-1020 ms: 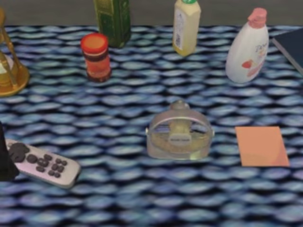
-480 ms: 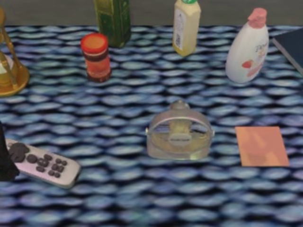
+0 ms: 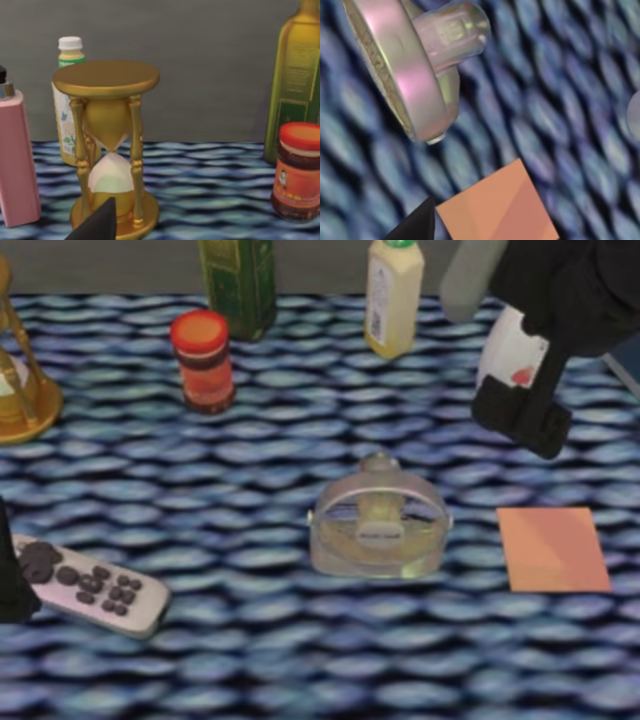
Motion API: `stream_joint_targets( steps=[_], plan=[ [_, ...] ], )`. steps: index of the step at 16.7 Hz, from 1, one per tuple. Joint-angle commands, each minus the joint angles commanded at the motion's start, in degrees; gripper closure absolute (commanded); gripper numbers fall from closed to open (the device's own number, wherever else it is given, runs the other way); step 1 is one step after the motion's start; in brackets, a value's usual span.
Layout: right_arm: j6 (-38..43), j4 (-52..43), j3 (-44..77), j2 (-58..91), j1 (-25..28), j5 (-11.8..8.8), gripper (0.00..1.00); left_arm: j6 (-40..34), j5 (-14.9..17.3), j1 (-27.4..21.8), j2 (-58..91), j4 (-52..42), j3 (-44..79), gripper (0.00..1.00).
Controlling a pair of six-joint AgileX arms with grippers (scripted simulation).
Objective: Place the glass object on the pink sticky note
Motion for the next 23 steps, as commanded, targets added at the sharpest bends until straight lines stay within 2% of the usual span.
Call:
stream_joint_targets(
  steps=[5,9,16,23],
  plan=[
    [-8.35,-15.48,22.79,23.68,6.97,0.05,0.00,0.00,0.00,0.00,0.00,0.00,0.00,0.00],
    [-12.03,-22.67,31.19,33.24,9.93,0.15,0.00,0.00,0.00,0.00,0.00,0.00,0.00,0.00],
    [-12.50,-23.31,31.85,34.34,10.08,0.16,0.00,0.00,0.00,0.00,0.00,0.00,0.00,0.00],
    [-12.45,-12.42,19.71,33.20,10.37,0.16,0.00,0.00,0.00,0.00,0.00,0.00,0.00,0.00]
  ],
)
